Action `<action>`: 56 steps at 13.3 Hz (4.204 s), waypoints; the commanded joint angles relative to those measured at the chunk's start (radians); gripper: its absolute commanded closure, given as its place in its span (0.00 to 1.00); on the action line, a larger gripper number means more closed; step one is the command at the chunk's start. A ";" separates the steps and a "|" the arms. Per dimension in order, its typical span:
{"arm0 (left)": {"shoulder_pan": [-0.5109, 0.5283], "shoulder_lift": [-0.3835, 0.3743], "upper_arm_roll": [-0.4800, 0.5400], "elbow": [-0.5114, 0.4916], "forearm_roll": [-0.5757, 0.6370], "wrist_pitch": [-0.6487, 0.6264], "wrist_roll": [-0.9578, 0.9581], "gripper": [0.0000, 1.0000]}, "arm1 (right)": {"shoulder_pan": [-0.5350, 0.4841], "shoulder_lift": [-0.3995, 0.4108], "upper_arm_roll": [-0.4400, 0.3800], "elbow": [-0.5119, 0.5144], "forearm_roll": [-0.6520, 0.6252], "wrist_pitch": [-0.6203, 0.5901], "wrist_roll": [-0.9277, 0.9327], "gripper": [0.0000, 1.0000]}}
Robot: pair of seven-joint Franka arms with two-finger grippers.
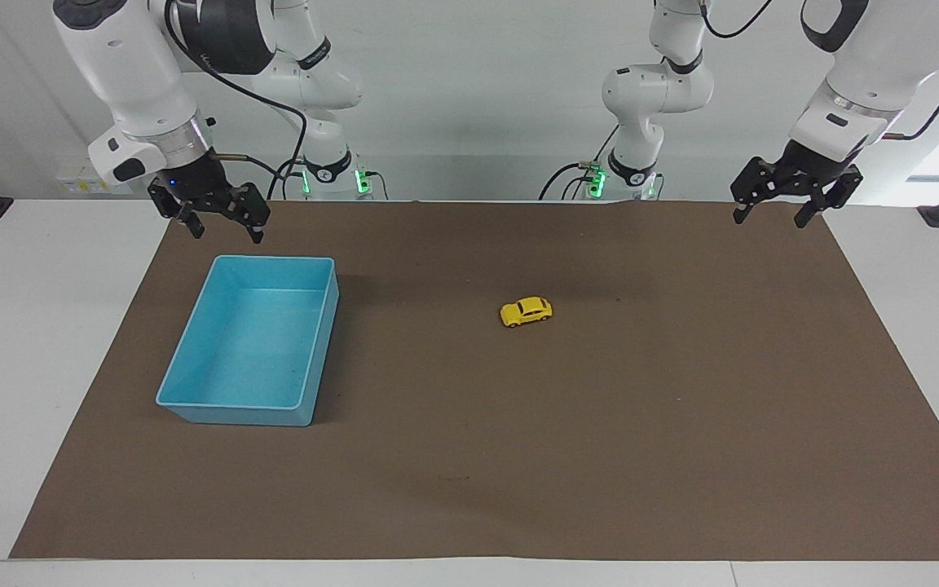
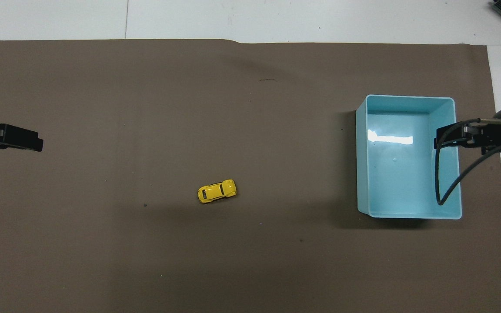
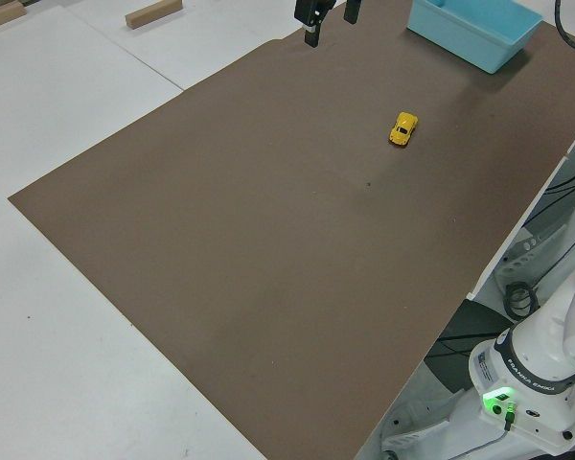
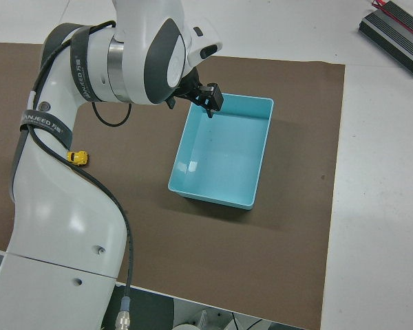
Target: Wind up and store yellow beetle car
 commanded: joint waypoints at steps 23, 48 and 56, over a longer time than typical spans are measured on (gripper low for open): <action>0.015 -0.016 -0.001 -0.017 0.012 -0.003 0.012 0.00 | -0.007 -0.014 0.005 -0.009 0.007 0.001 0.008 0.00; -0.137 -0.031 -0.014 -0.190 -0.052 0.122 -1.111 0.00 | -0.007 -0.016 0.005 -0.008 -0.007 -0.027 0.000 0.00; -0.173 -0.025 -0.014 -0.250 -0.098 0.215 -1.396 0.00 | -0.007 -0.016 0.005 -0.009 -0.007 -0.027 0.000 0.00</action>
